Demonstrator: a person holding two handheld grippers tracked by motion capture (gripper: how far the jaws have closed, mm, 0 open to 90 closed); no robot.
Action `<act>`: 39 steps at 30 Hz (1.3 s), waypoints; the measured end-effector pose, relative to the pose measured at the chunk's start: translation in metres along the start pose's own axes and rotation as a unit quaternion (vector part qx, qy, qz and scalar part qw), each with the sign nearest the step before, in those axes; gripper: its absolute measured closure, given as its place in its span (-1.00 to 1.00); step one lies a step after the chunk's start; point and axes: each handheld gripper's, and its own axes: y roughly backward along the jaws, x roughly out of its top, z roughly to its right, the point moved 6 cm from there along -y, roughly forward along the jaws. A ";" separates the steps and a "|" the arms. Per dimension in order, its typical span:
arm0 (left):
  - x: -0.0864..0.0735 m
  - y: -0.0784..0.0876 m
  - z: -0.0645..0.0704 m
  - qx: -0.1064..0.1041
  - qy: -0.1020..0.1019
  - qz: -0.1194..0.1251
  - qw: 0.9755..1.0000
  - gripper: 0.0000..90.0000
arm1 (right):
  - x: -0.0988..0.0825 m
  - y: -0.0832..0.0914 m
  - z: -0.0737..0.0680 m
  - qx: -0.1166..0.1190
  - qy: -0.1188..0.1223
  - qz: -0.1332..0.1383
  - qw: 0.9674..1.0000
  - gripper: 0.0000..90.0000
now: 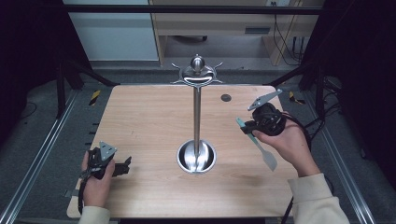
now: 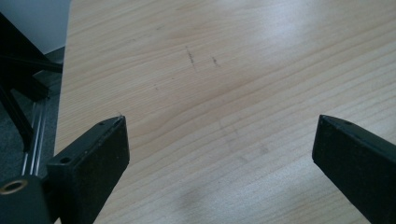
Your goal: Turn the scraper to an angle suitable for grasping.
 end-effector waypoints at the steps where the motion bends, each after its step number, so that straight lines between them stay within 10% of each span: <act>1: 0.000 0.001 -0.002 0.005 0.000 0.000 1.000 -0.92 | 0.003 0.001 0.002 0.004 -0.006 0.012 1.000 0.66; 21: -0.012 0.004 -0.010 0.017 0.023 -0.013 1.000 -0.91 | 0.009 0.010 0.004 0.018 -0.038 0.121 0.992 0.66; 39: -0.012 0.006 -0.011 0.012 0.029 -0.008 0.999 -0.91 | 0.028 0.041 -0.019 0.006 -0.034 0.218 0.975 0.66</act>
